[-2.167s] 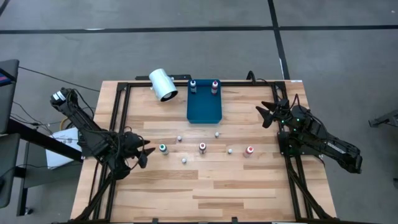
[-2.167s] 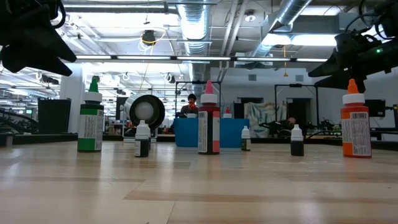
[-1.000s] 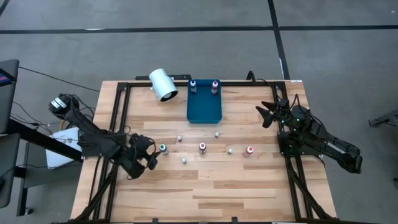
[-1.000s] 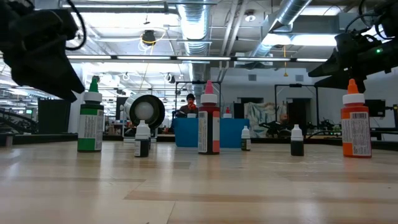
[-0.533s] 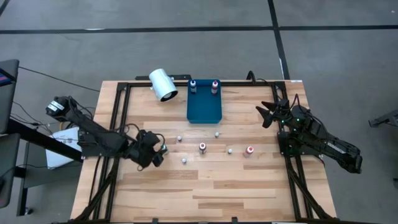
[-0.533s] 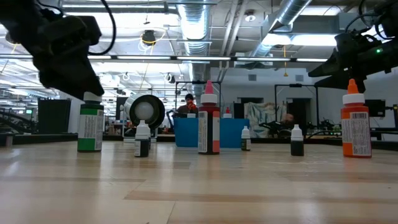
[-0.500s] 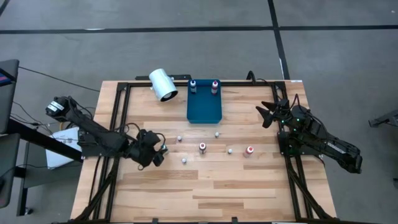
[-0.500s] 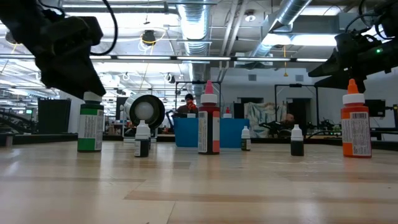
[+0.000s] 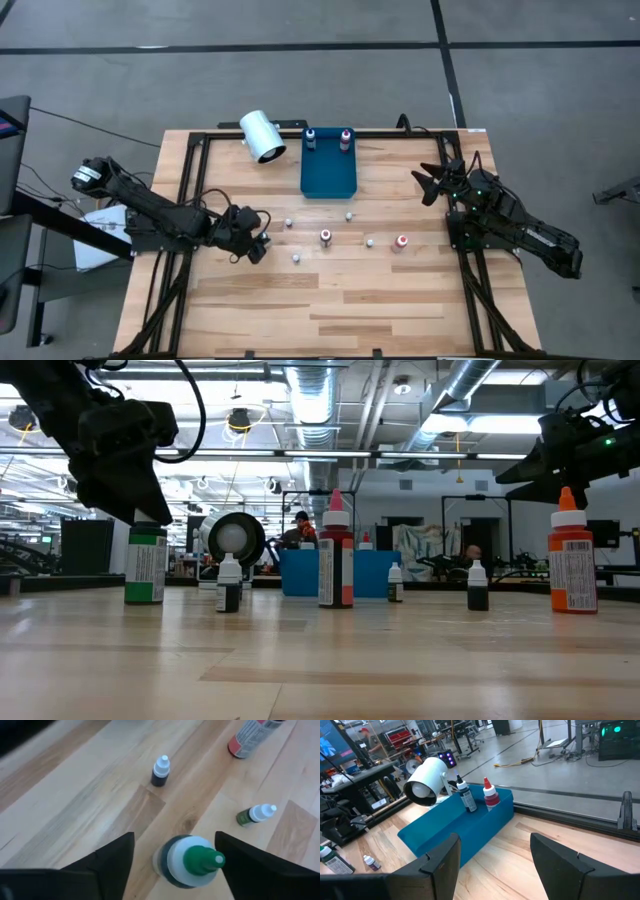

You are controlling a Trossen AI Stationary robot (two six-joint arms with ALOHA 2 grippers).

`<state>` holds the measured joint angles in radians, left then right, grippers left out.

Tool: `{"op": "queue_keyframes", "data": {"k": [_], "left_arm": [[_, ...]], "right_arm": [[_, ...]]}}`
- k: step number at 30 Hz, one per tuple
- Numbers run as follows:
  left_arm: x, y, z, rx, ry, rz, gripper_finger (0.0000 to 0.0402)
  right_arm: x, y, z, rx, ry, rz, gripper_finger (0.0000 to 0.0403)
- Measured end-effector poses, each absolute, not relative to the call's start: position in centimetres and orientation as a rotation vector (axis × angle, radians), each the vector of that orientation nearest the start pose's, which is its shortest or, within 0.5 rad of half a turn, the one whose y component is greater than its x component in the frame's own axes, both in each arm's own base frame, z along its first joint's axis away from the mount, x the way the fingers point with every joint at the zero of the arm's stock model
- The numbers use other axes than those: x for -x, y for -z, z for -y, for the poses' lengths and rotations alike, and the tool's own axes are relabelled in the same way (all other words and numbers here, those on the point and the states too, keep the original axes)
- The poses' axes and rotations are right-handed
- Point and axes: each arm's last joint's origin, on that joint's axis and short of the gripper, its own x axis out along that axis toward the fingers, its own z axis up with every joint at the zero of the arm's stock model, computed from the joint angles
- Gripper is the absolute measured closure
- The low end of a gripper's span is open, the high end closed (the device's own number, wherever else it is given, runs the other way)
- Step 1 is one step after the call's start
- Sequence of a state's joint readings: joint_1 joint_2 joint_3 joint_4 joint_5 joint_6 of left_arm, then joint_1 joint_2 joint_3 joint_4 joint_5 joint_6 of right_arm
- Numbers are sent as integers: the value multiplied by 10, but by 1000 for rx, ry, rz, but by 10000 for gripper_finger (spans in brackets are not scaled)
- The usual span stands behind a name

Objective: Pick & Place food coloring
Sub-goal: Put the large green food coloring bottle into the blue bin

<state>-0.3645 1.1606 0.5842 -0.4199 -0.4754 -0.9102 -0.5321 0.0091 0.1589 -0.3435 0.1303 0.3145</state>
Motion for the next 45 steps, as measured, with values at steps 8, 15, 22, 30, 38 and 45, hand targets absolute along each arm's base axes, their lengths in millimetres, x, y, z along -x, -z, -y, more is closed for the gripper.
{"op": "queue_keyframes", "data": {"k": [8, 15, 22, 30, 38, 45], "left_arm": [[-195, -184, 60, 440, -486, -778, 262], [-196, -185, 61, 456, -469, -767, 297], [-203, -201, 61, 459, -479, -743, 296], [-218, -248, 49, 382, -500, -703, 295], [-235, -308, 21, 256, -533, -550, 295], [-244, -340, -7, 127, -554, -428, 295]], "right_arm": [[-70, -183, 46, -341, 686, -88, 178], [-70, -183, 46, -341, 686, -89, 178], [-70, -183, 46, -342, 686, -89, 178], [-70, -183, 46, -341, 685, -88, 178], [-70, -183, 46, -341, 685, -88, 178], [-70, -183, 46, -342, 685, -88, 178]]}}
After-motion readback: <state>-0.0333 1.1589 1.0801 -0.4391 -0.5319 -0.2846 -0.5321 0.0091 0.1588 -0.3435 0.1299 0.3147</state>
